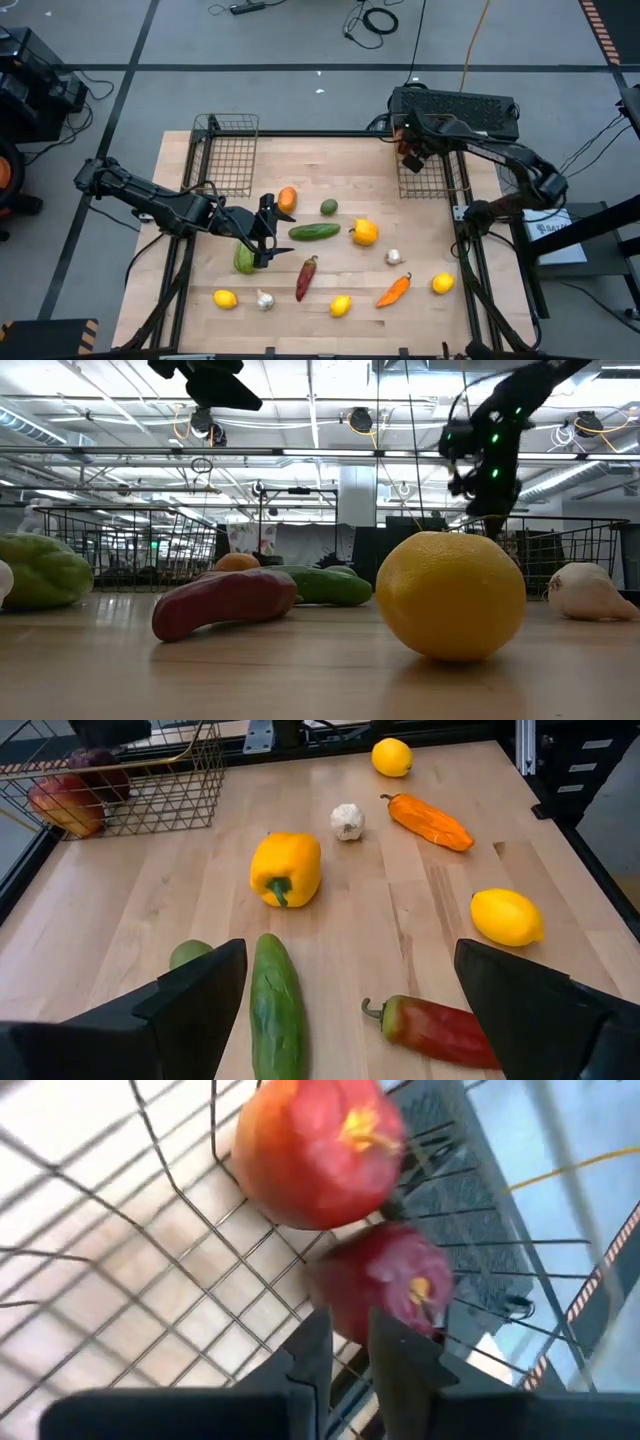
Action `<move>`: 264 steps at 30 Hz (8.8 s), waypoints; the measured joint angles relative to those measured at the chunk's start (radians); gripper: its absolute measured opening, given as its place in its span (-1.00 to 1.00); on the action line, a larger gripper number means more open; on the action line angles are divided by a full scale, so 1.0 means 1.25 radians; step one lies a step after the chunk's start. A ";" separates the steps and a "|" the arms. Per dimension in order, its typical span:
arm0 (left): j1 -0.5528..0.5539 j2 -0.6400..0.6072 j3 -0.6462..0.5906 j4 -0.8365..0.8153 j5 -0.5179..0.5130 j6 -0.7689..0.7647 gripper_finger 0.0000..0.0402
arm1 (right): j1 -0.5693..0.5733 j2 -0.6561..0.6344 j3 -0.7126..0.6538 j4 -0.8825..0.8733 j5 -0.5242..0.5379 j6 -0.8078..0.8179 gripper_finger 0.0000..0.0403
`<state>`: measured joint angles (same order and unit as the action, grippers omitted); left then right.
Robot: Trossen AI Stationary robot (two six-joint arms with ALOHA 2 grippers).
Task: Sort produce into baskets
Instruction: Put the green cucumber into the left wire basket, then put the orange papaya into the left wire basket
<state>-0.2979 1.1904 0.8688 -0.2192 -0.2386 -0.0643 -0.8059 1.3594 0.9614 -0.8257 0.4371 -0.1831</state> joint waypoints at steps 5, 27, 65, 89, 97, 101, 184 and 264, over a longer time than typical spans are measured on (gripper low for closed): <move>0.000 0.000 0.000 0.000 0.000 0.001 0.80 | 0.034 -0.136 0.000 -0.049 -0.112 0.064 -0.71; 0.001 0.000 -0.008 0.009 -0.061 -0.096 0.80 | 0.772 -0.236 -0.011 0.134 -0.049 0.522 -0.53; 0.119 0.452 0.021 0.075 -0.014 -0.046 0.71 | 0.903 0.044 0.039 0.331 0.000 0.325 -0.15; 0.103 0.405 0.113 -0.051 -0.041 0.019 -0.04 | 0.930 0.044 0.039 0.320 -0.020 0.328 -0.15; 0.090 0.263 0.218 -0.340 -0.131 -0.058 -0.03 | 0.930 0.044 0.039 0.316 -0.020 0.328 -0.15; 0.090 0.177 0.225 -0.431 -0.195 -0.094 -0.03 | 0.930 0.044 0.039 0.314 -0.019 0.328 -0.15; 0.218 0.240 0.029 -0.051 -0.248 -0.414 0.49 | 0.918 0.096 0.039 0.363 -0.014 0.276 -0.15; 0.200 0.232 0.328 -0.636 -0.447 -0.363 0.33 | 0.908 0.096 0.039 0.397 -0.030 0.283 -0.15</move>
<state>-0.0476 1.4800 1.2794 -1.0146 -0.7968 -0.5182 0.3290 1.4796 1.0100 -0.3288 0.4002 0.1703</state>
